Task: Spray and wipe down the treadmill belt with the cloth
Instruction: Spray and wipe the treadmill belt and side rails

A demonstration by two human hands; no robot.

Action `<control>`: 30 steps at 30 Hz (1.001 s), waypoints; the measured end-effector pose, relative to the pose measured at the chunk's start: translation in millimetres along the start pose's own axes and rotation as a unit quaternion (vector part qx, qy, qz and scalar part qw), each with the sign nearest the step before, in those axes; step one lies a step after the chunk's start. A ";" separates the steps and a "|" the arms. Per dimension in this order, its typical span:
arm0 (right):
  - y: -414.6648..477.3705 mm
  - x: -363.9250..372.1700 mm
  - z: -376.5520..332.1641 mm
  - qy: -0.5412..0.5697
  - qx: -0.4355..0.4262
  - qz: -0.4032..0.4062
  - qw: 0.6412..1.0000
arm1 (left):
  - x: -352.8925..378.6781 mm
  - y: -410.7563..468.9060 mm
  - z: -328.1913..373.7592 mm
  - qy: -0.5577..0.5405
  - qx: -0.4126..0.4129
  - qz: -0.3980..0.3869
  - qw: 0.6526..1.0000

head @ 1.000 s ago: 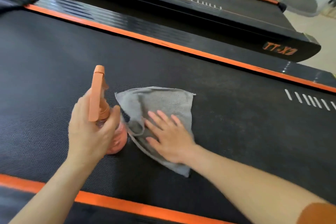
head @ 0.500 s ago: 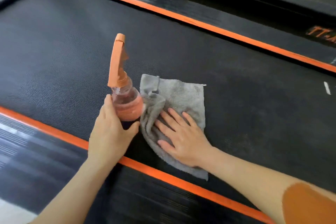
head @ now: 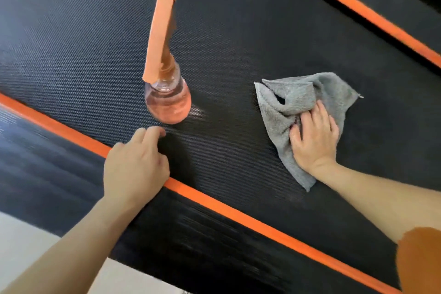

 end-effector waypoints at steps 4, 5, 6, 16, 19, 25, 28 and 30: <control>-7.2 3.1 -3.7 -0.009 0.001 -0.020 1.000 | 7.9 0.4 -3.0 0.003 -0.040 -0.075 0.996; -4.1 -2.0 0.7 -0.017 0.007 -0.030 0.999 | 9.3 2.3 1.4 -0.004 -0.061 -0.089 0.994; -8.0 4.5 -2.5 -0.013 0.014 -0.037 0.999 | 11.6 2.1 -4.0 0.005 -0.071 -0.100 0.992; -5.8 14.5 -3.9 -0.005 -0.022 -0.061 0.998 | 14.7 -3.4 11.4 0.013 -0.178 -0.226 0.958; 0.2 8.1 -5.2 -0.006 -0.053 -0.051 0.997 | 9.3 -14.3 40.7 0.017 -0.182 -0.244 0.952; -56.4 29.7 -71.0 -0.008 -0.325 -0.140 0.935 | 16.8 -30.6 88.6 0.021 -0.194 -0.338 0.921; -106.4 49.2 -119.5 0.017 -0.419 -0.206 0.884 | 18.4 -33.7 127.6 0.010 -0.179 -0.357 0.917; -120.0 60.1 -131.2 0.030 -0.443 -0.270 0.855 | 18.3 -42.1 146.0 0.001 -0.195 -0.343 0.919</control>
Point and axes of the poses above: each hand's wrist, its own y-axis towards the middle knuckle, its own x-axis out of the palm, z = x × y, the point moved 10 cm from there along y, towards the middle knuckle, and after that the axes turned 13 degrees about y, right-handed, at the moved point
